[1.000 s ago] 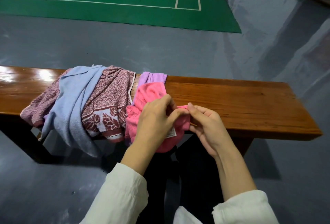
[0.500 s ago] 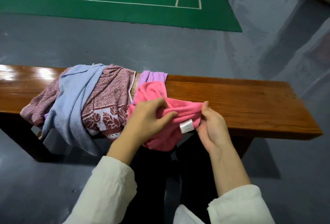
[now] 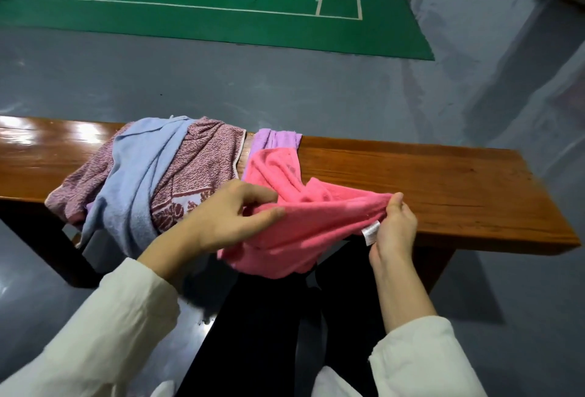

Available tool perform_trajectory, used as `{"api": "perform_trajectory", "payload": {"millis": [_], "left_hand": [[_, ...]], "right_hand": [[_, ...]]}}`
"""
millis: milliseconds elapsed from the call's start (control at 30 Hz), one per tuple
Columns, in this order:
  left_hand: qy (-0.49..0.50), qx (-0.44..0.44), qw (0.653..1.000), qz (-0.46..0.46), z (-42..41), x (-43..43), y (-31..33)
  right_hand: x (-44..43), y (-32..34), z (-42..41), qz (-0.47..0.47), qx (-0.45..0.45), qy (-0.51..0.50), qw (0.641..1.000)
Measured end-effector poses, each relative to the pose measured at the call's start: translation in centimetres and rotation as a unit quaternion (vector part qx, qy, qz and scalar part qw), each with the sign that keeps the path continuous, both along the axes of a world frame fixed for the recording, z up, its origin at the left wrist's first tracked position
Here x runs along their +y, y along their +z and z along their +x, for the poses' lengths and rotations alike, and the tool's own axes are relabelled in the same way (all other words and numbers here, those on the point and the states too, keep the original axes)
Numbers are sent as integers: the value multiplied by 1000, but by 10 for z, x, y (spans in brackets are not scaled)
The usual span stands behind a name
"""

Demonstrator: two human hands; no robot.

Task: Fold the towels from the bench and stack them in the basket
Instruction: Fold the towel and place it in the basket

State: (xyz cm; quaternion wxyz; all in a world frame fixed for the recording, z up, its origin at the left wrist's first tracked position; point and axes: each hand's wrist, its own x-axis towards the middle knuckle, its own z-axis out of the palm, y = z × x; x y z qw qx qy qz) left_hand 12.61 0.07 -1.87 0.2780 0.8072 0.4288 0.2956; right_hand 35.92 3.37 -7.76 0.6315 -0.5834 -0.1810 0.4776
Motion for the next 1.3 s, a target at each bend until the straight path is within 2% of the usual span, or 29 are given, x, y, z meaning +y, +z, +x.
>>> {"api": "perform_trajectory", "payload": {"millis": [67, 133, 200, 267, 333, 400, 433, 467, 533, 567, 600, 633, 667, 700, 767, 833, 867, 900, 933, 967, 1000, 1067, 1133, 1300], "left_hand": [[-3, 44, 999, 31, 0, 5, 3], [19, 161, 981, 103, -8, 16, 3], [30, 236, 966, 97, -20, 26, 2], [2, 202, 979, 16, -27, 29, 2], [-9, 71, 986, -148, -24, 24, 6], [-14, -15, 956, -292, -20, 18, 9], [-38, -4, 947, -319, -20, 17, 8], [-65, 44, 947, -313, -22, 17, 4], [-65, 233, 949, -202, -29, 21, -3], [-33, 337, 933, -119, -35, 26, -6], [16, 406, 913, -35, -40, 31, -6], [54, 422, 905, 26, -43, 35, -6], [69, 392, 916, 45, -45, 36, -2], [67, 325, 943, 31, -47, 36, 3], [40, 147, 986, -71, -45, 35, 15], [36, -19, 976, -213, -39, 31, 24], [36, -48, 967, -249, -39, 31, 24], [29, -34, 968, -247, -40, 32, 24], [19, 37, 979, -198, -48, 36, 20], [20, 152, 983, -103, -57, 42, 17], [36, 256, 966, -12, -65, 48, 13], [53, 369, 923, 94, -78, 54, 13], [47, 434, 891, 127, -80, 54, 20], [-7, 572, 809, 135, -82, 56, 34]], "right_hand": [[2, 0, 6, -5, -4, -9, 1000], [5, -1, 11, -3, -21, -19, 1000], [6, -3, 15, 0, -39, -25, 999], [8, -6, 18, 4, -44, -24, 999], [10, -9, 20, 8, -42, -21, 999], [12, -10, 19, 7, -33, -22, 999], [12, -10, 19, 7, -25, -25, 999], [12, -10, 19, 5, -15, -28, 999], [11, -12, 19, -5, -9, -26, 1000], [10, -14, 20, -8, -12, -26, 1000], [9, -16, 21, -9, -15, -28, 999], [8, -18, 23, -11, -16, -33, 999], [6, -20, 24, -13, -15, -36, 999], [5, -22, 25, -14, -12, -40, 999], [3, -24, 26, -20, -10, -43, 999], [2, -24, 27, -21, -11, -42, 999], [3, -22, 27, -19, -12, -42, 999], [3, -20, 28, -17, -11, -44, 999], [4, -17, 28, -11, -8, -47, 999], [4, -15, 28, -2, -7, -48, 999], [5, -13, 28, 9, -10, -46, 999], [7, -10, 26, 21, -25, -31, 999], [9, -5, 25, 25, -31, -23, 999], [13, 3, 25, 36, -37, -23, 998]]}}
